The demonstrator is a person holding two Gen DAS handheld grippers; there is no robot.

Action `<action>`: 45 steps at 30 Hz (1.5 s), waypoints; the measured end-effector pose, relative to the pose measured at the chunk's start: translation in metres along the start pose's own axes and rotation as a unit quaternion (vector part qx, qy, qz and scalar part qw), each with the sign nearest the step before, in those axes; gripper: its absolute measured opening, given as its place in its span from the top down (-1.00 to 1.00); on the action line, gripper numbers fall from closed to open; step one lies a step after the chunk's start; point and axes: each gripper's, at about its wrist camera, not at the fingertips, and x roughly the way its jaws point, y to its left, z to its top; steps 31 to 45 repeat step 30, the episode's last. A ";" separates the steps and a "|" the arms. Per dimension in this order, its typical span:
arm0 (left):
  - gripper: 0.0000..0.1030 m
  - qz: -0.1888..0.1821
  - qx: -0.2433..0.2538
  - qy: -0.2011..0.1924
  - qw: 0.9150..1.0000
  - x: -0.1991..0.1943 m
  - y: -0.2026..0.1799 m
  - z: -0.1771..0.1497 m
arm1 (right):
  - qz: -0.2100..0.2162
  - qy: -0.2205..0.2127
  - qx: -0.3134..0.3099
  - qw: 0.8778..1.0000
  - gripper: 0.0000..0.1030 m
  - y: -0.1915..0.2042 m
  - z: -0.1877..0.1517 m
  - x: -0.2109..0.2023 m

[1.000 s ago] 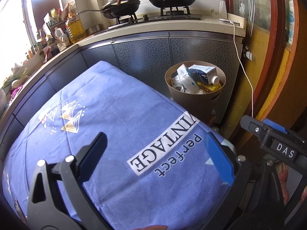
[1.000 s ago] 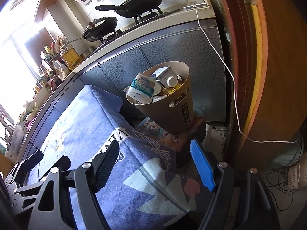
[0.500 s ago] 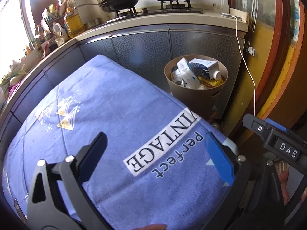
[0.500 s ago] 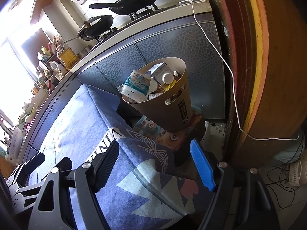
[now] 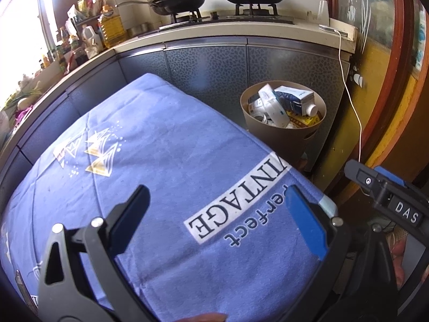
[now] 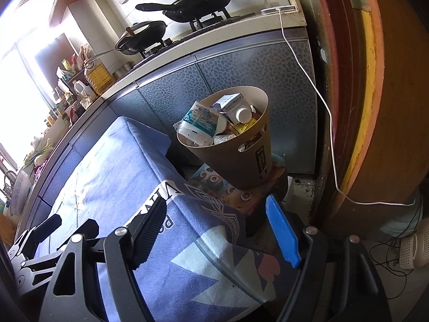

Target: Collect trash

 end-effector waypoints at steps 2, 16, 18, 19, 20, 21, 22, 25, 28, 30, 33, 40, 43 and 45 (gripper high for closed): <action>-0.88 0.000 -0.002 -0.002 1.000 -0.001 0.002 0.000 | 0.000 0.000 -0.002 1.000 -0.48 0.002 -0.001 0.000; -0.88 -0.001 -0.013 -0.006 1.000 -0.006 0.008 -0.001 | 0.001 0.000 -0.006 1.000 -0.48 0.007 -0.002 -0.002; -0.88 -0.001 -0.018 -0.010 1.000 -0.007 0.010 0.000 | 0.001 0.000 -0.006 1.000 -0.48 0.007 -0.002 -0.002; -0.88 0.000 -0.019 -0.007 1.000 -0.006 0.010 0.000 | 0.001 0.000 -0.006 1.000 -0.48 0.007 -0.002 -0.002; -0.88 -0.001 -0.021 -0.005 1.000 -0.006 0.011 0.000 | 0.001 0.000 -0.005 1.000 -0.48 0.007 -0.002 -0.002; -0.88 -0.001 -0.023 -0.004 1.000 -0.005 0.011 0.000 | 0.001 0.001 -0.005 1.000 -0.48 0.007 -0.002 -0.002; -0.88 0.000 -0.023 -0.004 1.000 -0.006 0.012 -0.001 | 0.001 0.000 -0.006 1.000 -0.48 0.007 -0.002 -0.002; -0.88 0.007 -0.022 -0.007 1.000 -0.007 0.011 0.000 | 0.002 0.000 -0.007 1.000 -0.48 0.007 -0.002 -0.002; -0.88 0.005 -0.027 -0.005 1.000 -0.007 0.013 0.000 | 0.002 0.000 -0.008 1.000 -0.48 0.009 -0.002 -0.002; -0.88 0.005 -0.031 -0.004 1.000 -0.007 0.014 0.000 | 0.002 0.000 -0.007 1.000 -0.48 0.009 -0.003 -0.002; -0.88 0.005 -0.031 -0.004 1.000 -0.007 0.014 0.000 | 0.002 0.000 -0.007 1.000 -0.48 0.009 -0.003 -0.002; -0.88 0.005 -0.031 -0.004 1.000 -0.007 0.014 0.000 | 0.002 0.000 -0.007 1.000 -0.48 0.009 -0.003 -0.002; -0.88 0.005 -0.031 -0.004 1.000 -0.007 0.014 0.000 | 0.002 0.000 -0.007 1.000 -0.48 0.009 -0.003 -0.002; -0.88 0.005 -0.031 -0.004 1.000 -0.007 0.014 0.000 | 0.002 0.000 -0.007 1.000 -0.48 0.009 -0.003 -0.002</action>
